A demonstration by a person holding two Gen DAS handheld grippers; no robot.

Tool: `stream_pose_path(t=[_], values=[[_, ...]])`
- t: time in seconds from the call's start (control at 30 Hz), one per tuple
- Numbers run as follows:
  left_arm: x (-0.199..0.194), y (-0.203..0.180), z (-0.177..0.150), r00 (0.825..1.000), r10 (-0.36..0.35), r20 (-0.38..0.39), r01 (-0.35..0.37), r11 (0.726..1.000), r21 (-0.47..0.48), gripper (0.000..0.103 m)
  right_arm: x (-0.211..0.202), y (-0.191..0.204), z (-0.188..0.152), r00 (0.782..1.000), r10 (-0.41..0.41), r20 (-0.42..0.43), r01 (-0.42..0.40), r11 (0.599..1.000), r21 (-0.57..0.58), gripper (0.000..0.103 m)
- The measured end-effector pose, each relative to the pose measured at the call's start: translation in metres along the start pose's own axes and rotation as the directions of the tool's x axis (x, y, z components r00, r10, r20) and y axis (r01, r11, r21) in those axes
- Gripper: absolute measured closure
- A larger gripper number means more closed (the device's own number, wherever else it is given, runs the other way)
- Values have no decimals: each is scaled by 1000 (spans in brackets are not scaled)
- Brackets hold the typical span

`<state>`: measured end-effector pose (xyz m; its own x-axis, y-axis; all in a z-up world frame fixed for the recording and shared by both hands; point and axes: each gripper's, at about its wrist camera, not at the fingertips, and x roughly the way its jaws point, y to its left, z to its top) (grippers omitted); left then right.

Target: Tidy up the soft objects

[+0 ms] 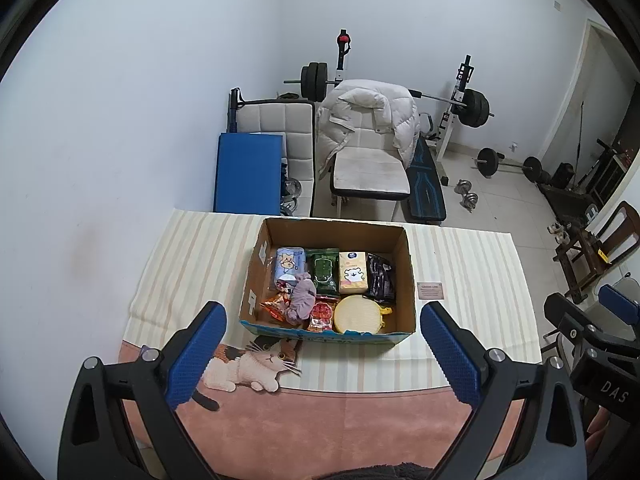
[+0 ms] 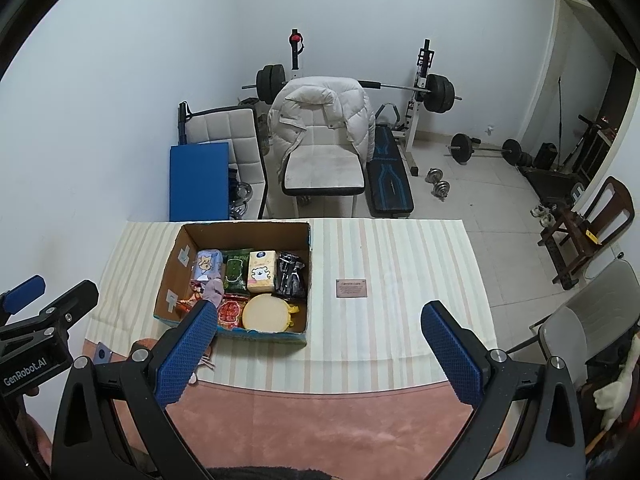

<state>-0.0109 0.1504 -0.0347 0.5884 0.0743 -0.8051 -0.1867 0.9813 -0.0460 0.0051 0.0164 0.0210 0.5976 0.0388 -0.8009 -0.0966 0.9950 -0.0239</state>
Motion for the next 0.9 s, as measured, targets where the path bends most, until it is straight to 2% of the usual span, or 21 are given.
stream_pose_path(t=[0.9], values=[[8, 7, -5, 999, -4, -34, 5, 1000, 30, 3, -1, -4, -4, 1000, -20, -10, 20, 1000, -12, 0]])
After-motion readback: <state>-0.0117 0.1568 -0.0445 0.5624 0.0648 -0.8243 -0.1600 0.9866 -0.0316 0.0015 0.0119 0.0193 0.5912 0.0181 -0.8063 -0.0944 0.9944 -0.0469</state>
